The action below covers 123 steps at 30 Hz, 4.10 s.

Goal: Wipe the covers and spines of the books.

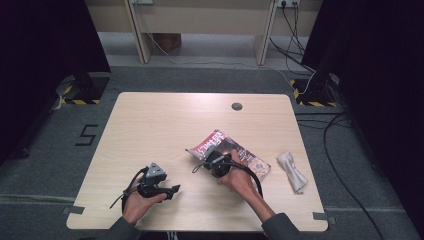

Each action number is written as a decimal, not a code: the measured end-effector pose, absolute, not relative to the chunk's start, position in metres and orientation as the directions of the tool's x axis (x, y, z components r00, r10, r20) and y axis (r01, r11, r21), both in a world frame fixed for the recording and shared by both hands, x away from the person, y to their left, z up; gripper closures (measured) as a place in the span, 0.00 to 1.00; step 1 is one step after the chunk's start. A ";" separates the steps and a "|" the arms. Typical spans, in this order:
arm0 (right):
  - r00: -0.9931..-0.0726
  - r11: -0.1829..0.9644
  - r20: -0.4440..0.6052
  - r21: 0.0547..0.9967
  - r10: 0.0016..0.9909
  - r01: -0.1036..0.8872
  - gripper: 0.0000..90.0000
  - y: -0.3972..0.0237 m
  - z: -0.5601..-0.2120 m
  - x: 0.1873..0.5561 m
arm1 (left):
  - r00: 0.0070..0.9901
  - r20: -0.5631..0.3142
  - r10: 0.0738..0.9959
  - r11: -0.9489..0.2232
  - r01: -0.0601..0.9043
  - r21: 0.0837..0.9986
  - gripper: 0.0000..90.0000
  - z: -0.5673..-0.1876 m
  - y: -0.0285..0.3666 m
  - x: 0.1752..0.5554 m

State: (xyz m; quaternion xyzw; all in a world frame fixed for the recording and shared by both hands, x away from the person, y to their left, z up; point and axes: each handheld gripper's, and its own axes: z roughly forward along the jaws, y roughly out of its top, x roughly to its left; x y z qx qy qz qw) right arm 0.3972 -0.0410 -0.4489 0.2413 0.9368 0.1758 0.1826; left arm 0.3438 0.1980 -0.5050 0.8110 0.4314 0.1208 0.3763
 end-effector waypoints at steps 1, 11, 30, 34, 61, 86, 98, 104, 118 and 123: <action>-0.817 0.822 -0.258 0.417 0.516 0.388 0.87 -0.041 -0.451 0.397 | 0.599 -0.129 0.790 -0.345 0.609 0.714 0.34 -0.505 0.198 0.344; -0.820 0.795 -0.197 0.441 0.537 0.415 0.79 -0.041 -0.462 0.391 | 0.605 -0.125 0.787 -0.354 0.607 0.712 0.34 -0.506 0.197 0.343; -0.823 0.755 -0.120 0.489 0.555 0.437 0.73 -0.051 -0.471 0.385 | 0.608 -0.126 0.784 -0.354 0.605 0.713 0.34 -0.506 0.195 0.342; -0.814 0.727 -0.093 0.515 0.574 0.454 0.71 -0.061 -0.467 0.389 | 0.609 -0.126 0.783 -0.356 0.605 0.712 0.34 -0.506 0.194 0.342; -0.468 0.349 0.031 0.623 0.883 0.700 0.39 -0.185 -0.485 0.443 | 0.606 -0.104 0.789 -0.359 0.591 0.722 0.32 -0.507 0.187 0.344; -0.513 0.359 0.096 0.605 0.853 0.711 0.32 -0.181 -0.498 0.401 | 0.611 -0.079 0.788 -0.369 0.571 0.734 0.33 -0.509 0.167 0.350; -0.579 0.409 0.105 0.606 0.809 0.682 0.30 -0.173 -0.499 0.365 | 0.620 -0.090 0.779 -0.366 0.567 0.738 0.34 -0.507 0.163 0.349; -0.607 0.434 0.099 0.609 0.789 0.664 0.30 -0.167 -0.499 0.354 | 0.628 -0.090 0.773 -0.369 0.560 0.742 0.35 -0.507 0.158 0.348; -0.647 0.468 0.069 0.634 0.759 0.616 0.30 -0.158 -0.501 0.325 | 0.649 -0.093 0.755 -0.387 0.555 0.736 0.42 -0.508 0.152 0.347; -0.659 0.486 0.047 0.636 0.751 0.599 0.27 -0.157 -0.499 0.317 | 0.664 -0.066 0.745 -0.416 0.539 0.732 0.44 -0.509 0.145 0.347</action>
